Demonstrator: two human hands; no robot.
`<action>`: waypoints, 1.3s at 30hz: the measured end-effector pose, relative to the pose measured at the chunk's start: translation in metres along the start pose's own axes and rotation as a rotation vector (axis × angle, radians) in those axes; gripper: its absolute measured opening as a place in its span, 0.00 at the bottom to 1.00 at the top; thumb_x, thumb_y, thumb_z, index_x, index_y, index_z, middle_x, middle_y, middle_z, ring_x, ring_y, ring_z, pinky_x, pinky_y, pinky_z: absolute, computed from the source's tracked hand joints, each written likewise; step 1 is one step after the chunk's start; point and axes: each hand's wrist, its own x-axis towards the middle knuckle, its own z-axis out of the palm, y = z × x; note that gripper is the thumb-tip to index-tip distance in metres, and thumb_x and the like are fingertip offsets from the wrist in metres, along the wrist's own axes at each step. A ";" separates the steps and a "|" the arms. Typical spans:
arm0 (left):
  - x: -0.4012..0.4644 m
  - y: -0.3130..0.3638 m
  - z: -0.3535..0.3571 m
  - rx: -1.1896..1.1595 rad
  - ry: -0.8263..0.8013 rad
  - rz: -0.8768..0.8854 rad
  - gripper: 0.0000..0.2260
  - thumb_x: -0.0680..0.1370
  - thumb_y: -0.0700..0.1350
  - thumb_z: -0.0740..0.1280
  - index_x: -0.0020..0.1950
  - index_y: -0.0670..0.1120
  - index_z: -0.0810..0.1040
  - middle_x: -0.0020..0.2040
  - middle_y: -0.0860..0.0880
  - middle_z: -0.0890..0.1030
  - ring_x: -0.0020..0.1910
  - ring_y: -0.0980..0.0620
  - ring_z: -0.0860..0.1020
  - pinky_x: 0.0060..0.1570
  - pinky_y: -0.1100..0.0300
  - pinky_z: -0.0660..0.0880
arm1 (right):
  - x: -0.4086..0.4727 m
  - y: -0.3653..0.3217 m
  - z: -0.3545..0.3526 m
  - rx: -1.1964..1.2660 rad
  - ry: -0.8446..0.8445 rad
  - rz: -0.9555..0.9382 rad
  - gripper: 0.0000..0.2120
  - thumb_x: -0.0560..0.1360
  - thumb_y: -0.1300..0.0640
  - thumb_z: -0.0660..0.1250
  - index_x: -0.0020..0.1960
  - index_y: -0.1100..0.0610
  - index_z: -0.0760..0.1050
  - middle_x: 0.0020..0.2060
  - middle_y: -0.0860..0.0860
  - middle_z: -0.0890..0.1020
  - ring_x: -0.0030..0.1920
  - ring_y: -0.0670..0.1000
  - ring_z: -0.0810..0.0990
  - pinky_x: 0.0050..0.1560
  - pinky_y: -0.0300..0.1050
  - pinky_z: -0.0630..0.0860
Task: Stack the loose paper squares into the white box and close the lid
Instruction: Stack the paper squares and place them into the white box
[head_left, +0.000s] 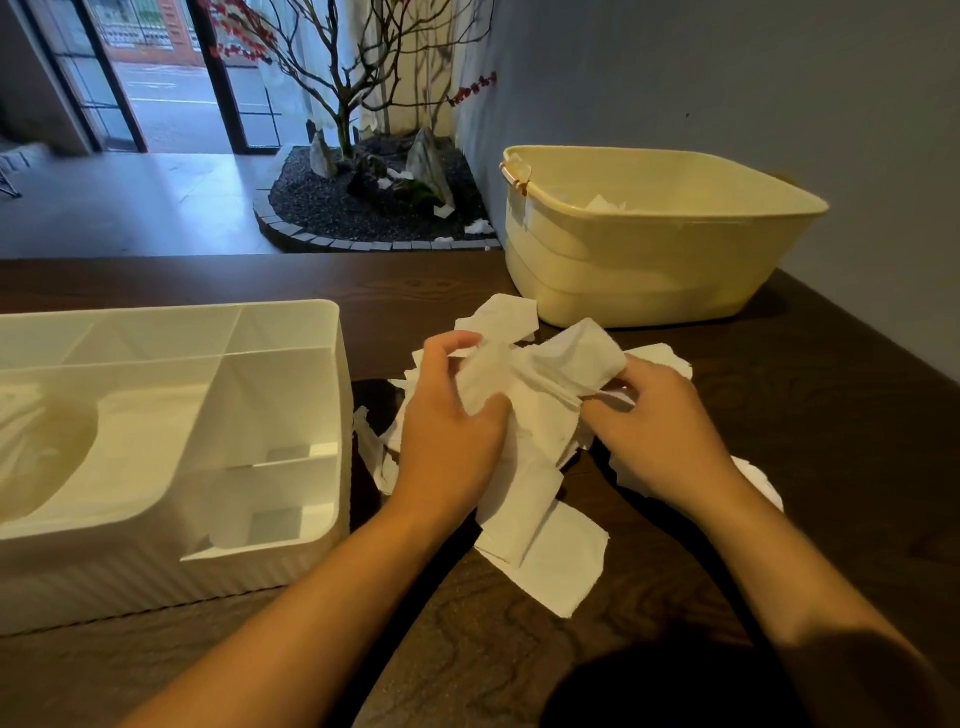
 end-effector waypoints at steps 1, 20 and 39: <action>-0.001 0.000 0.001 0.021 -0.022 0.000 0.22 0.76 0.32 0.67 0.64 0.52 0.70 0.53 0.54 0.79 0.51 0.59 0.80 0.49 0.60 0.81 | 0.000 -0.001 0.000 0.038 0.013 -0.018 0.11 0.77 0.61 0.66 0.56 0.52 0.81 0.47 0.44 0.84 0.47 0.45 0.81 0.45 0.44 0.79; -0.002 0.008 0.001 0.016 0.136 0.098 0.14 0.76 0.37 0.73 0.57 0.50 0.76 0.51 0.58 0.79 0.51 0.64 0.78 0.49 0.71 0.77 | 0.003 0.000 -0.005 -0.045 0.336 0.019 0.03 0.75 0.56 0.70 0.44 0.52 0.76 0.37 0.47 0.80 0.41 0.49 0.78 0.42 0.50 0.77; 0.000 0.002 0.003 0.062 0.102 0.114 0.08 0.79 0.41 0.70 0.48 0.55 0.78 0.45 0.60 0.80 0.49 0.62 0.78 0.47 0.70 0.76 | 0.006 0.009 0.000 -0.384 0.205 -0.117 0.09 0.76 0.50 0.70 0.56 0.47 0.81 0.65 0.47 0.71 0.67 0.48 0.62 0.56 0.42 0.64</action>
